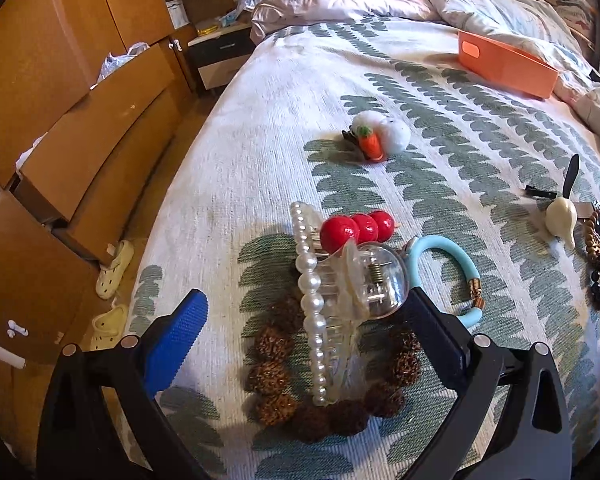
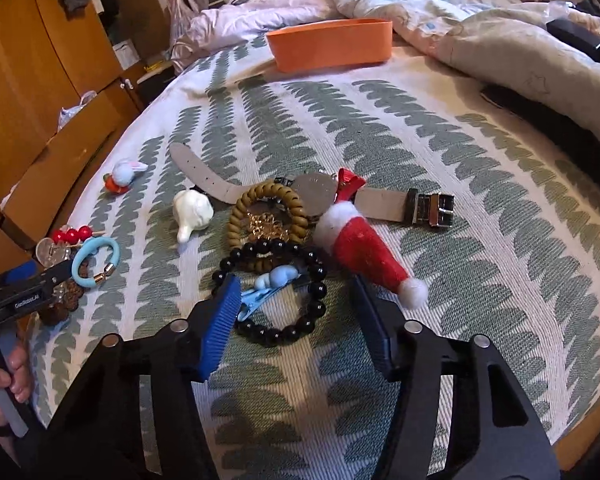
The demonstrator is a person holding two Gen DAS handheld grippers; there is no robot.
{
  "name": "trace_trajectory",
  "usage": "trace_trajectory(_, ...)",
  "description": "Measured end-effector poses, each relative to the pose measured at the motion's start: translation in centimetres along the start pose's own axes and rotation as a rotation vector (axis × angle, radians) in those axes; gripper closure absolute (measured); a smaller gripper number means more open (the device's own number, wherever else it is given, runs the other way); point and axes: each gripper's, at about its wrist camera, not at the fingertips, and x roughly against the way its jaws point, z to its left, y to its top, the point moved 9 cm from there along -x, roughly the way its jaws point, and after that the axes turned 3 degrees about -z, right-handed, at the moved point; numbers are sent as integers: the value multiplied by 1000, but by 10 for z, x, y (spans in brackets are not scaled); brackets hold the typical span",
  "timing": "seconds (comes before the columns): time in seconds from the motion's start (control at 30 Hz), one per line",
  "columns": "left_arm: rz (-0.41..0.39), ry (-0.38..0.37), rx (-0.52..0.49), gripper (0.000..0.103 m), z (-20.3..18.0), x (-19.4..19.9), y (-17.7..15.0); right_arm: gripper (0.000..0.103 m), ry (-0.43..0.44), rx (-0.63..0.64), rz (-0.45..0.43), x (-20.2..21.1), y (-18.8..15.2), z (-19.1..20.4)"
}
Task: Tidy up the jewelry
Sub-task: 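Grasp the pearl claw clip with the left tool while the right tool grasps the black bead bracelet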
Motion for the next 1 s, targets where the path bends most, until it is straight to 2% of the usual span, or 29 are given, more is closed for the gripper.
trace_trajectory(0.1, 1, -6, 3, 5, 0, -1, -1, 51, -14, 1, -2, -2, 2, -2)
trace_trajectory(0.3, -6, -13, 28, 5, 6, 1, 2, 66, 19, -35, -11, 4, 3, -6)
trace_trajectory(0.4, -8, -22, 37, 5, 6, 1, 4, 68, 34, -59, 7, 2, 1, -10)
trace_trajectory(0.57, 5, -26, 24, 5, 1, -4, 2, 68, -10, -12, 9, -2, 1, -5)
trace_trajectory(0.73, 4, -41, 42, 5, 2, -7, 4, 78, -12, 8, 15, -4, -1, -1)
trace_trajectory(0.77, 3, -45, 44, 5, 2, -7, 4, 83, -7, 7, 17, -4, -2, -1)
trace_trajectory(0.8, 2, -50, 45, 6, 1, -8, 5, 87, 7, 0, 19, -3, -2, 0)
trace_trajectory(0.9, 8, -89, 53, 17, -3, -9, 4, 91, 24, -13, 26, -3, -4, -1)
trace_trajectory(1.0, 10, -140, 66, 31, -8, -7, 4, 92, 43, -24, 24, 0, -4, -1)
